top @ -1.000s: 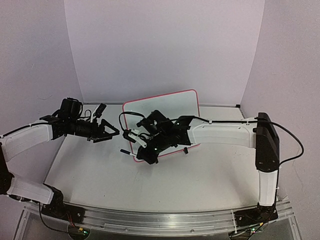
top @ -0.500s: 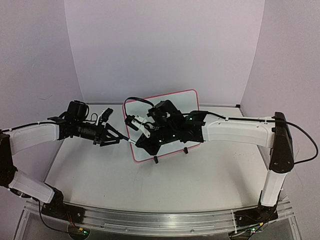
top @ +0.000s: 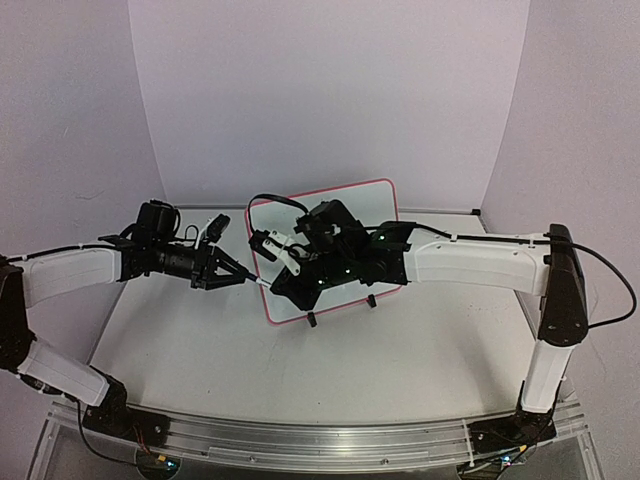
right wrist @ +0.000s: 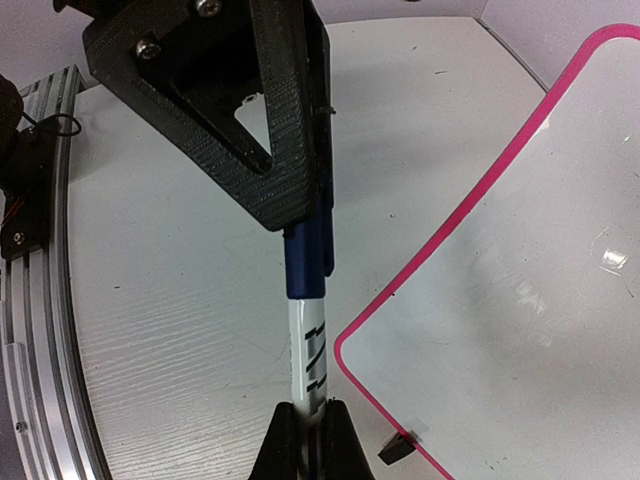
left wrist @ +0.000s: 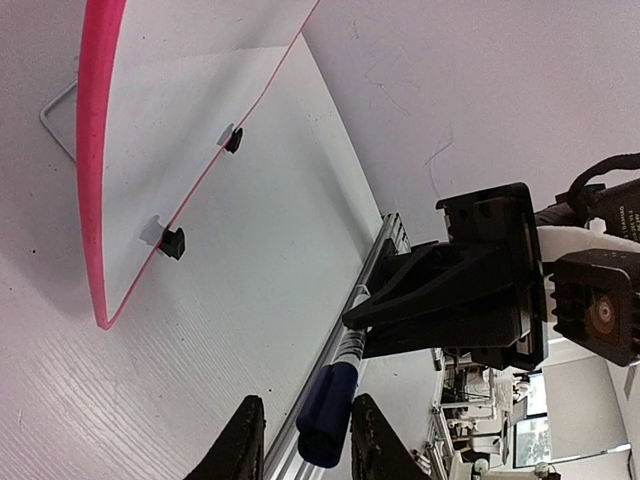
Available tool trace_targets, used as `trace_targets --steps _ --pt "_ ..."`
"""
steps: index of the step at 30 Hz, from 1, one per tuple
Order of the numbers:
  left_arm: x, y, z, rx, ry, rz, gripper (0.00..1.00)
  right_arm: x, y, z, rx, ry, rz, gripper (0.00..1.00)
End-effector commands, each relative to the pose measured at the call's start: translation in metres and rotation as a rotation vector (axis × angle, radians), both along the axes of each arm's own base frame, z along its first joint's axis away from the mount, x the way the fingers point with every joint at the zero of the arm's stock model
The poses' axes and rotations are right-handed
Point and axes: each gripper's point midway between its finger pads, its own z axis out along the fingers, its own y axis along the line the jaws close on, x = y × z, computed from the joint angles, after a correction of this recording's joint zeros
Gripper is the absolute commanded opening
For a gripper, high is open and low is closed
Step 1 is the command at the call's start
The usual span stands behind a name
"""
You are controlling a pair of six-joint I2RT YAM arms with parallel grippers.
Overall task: Write a sentence on the whiteboard
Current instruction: Pass from the right arm to the left, then pass from the left arm to the right
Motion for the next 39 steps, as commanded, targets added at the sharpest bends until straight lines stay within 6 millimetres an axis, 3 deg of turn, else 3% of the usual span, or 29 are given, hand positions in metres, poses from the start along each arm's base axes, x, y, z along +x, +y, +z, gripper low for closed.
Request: trace_targets --steps 1,7,10,12,15,17,21,24,28,31,36,39 --pt "-0.003 -0.009 0.005 -0.035 -0.012 -0.038 0.29 0.0 0.011 0.017 0.045 -0.031 0.024 0.0" --pt "-0.006 -0.016 0.004 -0.037 -0.013 -0.054 0.24 0.001 0.011 0.016 0.035 -0.045 0.029 0.0" --pt "-0.006 -0.017 0.004 -0.037 -0.013 -0.054 0.15 0.001 0.01 0.016 0.024 -0.051 0.038 0.0" --pt "-0.005 -0.017 0.005 -0.041 -0.015 -0.052 0.03 0.001 0.01 0.015 0.015 -0.055 0.043 0.0" --pt "-0.005 -0.018 0.008 -0.056 -0.021 -0.049 0.0 0.003 0.008 0.016 0.012 -0.061 0.032 0.0" --pt "-0.005 -0.019 0.012 -0.074 -0.037 -0.043 0.0 0.006 0.005 0.022 0.025 -0.064 -0.001 0.13" --pt "-0.001 -0.015 0.027 -0.11 -0.105 0.014 0.0 0.017 -0.005 0.037 0.126 -0.023 -0.085 0.65" --pt "0.002 -0.011 0.05 -0.168 -0.178 0.07 0.0 0.031 -0.023 0.059 0.297 0.083 -0.18 0.8" --pt "0.004 -0.009 0.073 -0.234 -0.256 0.105 0.0 0.045 -0.042 0.092 0.532 0.17 -0.202 0.92" --pt "0.002 -0.007 0.099 -0.315 -0.33 0.113 0.0 0.049 -0.057 0.112 0.716 0.295 -0.151 0.96" --pt "-0.004 -0.008 0.137 -0.446 -0.393 0.083 0.0 0.042 -0.053 0.134 0.842 0.456 0.038 0.97" --pt "-0.006 -0.011 0.145 -0.462 -0.408 0.072 0.0 0.032 -0.047 0.147 0.875 0.504 0.128 0.95"
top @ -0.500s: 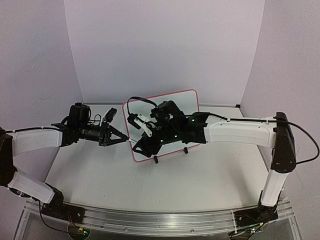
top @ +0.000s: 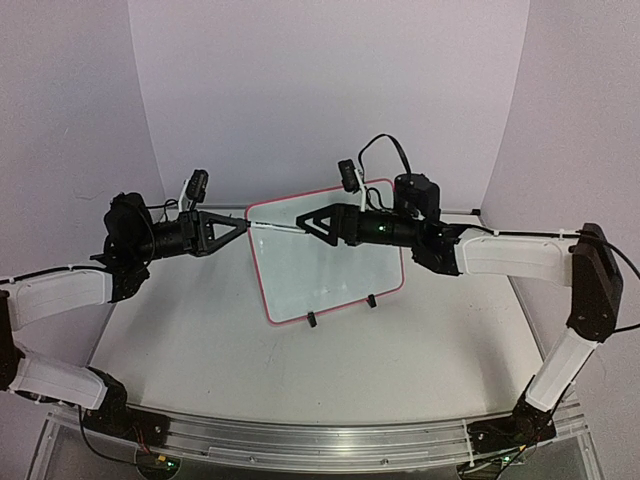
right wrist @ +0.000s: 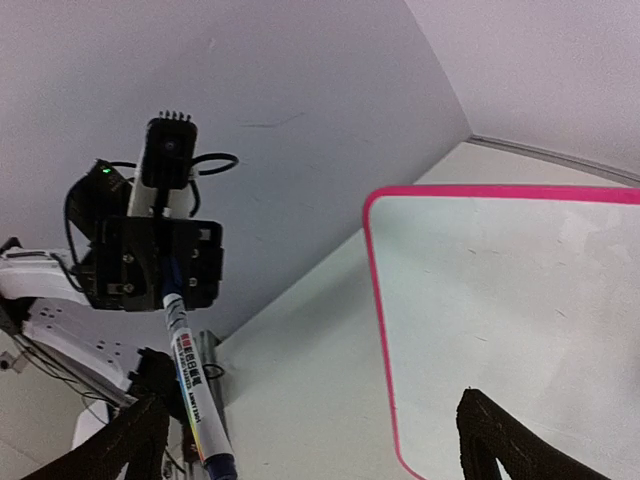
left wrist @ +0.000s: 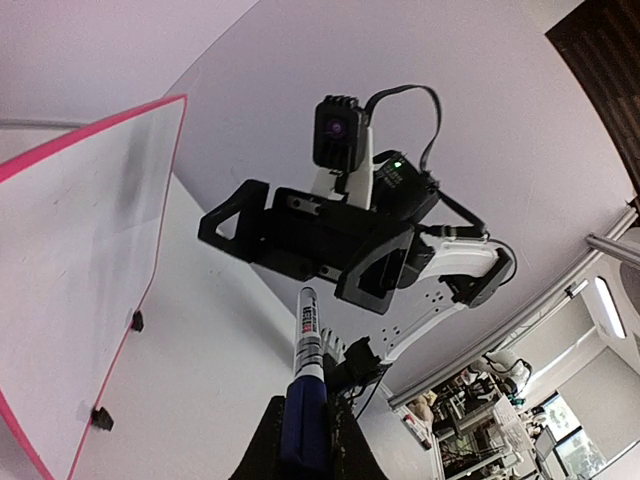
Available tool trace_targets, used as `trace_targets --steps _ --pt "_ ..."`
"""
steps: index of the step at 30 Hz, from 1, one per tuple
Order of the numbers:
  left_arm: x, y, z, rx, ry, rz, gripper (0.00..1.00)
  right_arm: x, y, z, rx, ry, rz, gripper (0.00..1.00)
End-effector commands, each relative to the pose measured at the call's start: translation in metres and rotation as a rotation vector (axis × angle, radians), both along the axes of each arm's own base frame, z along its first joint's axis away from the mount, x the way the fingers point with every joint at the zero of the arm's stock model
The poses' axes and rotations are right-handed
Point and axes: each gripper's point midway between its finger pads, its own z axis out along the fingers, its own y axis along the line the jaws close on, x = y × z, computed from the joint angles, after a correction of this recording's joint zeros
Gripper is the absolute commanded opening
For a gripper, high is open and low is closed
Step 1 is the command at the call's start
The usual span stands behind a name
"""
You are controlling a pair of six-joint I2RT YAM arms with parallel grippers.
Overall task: Write a sentence on the whiteboard
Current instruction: Pass from the left arm to the right
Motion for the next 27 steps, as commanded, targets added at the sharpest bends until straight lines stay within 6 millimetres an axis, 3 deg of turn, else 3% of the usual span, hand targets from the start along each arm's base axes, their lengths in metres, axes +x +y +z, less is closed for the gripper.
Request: trace_targets --steps 1,8,12,19,27 --pt "-0.008 -0.001 0.035 -0.089 -0.097 -0.024 0.0 -0.034 0.016 0.048 0.188 0.008 0.233 0.95" --pt "-0.005 -0.016 0.038 -0.091 -0.106 -0.042 0.0 -0.037 0.03 0.052 0.216 0.037 0.285 0.89" --pt "0.001 -0.03 0.024 -0.008 -0.103 -0.028 0.0 -0.03 0.033 0.05 0.219 0.053 0.258 0.84" --pt "0.008 -0.03 0.022 0.008 -0.114 0.012 0.0 -0.03 0.036 0.045 0.21 0.064 0.27 0.71" --pt "0.019 -0.03 0.015 0.044 -0.094 0.062 0.0 -0.034 0.04 0.039 0.184 0.062 0.283 0.63"
